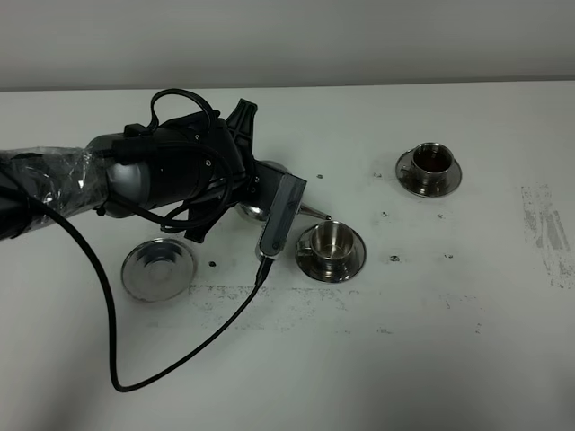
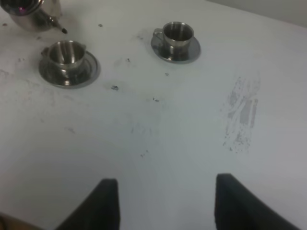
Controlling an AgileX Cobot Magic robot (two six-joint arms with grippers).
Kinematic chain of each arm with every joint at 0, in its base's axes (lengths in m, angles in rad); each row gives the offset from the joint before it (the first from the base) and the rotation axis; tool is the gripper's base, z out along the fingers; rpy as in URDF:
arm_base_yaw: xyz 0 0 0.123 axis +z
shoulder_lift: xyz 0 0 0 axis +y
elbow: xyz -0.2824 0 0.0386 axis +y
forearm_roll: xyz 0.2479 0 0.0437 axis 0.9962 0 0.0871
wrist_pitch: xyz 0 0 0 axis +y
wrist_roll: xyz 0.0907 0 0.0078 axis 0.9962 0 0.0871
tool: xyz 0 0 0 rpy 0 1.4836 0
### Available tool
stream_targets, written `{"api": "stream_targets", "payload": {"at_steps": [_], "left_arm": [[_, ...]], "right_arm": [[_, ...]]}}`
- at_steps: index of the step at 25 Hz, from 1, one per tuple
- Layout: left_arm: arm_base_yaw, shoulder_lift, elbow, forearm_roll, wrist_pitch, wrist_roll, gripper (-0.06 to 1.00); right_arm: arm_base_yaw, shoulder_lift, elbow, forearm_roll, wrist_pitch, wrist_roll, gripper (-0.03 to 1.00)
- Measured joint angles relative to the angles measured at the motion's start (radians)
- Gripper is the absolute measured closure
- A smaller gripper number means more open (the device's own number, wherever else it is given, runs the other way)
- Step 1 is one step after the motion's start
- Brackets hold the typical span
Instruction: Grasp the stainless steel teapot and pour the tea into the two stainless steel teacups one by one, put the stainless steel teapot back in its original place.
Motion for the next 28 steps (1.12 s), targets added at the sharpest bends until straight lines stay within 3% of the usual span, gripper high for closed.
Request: {"api": "stream_targets", "payload": {"at_steps": [10,28], "left_arm": [[0.000,0.000,-0.002,0.117,-0.029,0.025,0.77],[0.000,0.000,-0.002,0.182,-0.112,0.121,0.77]], "right_arm": [[0.000,0.000,0.000,0.000,0.000,0.000,0.54],[0.000,0.000,0.000,0.000,0.000,0.000,0.54]]}}
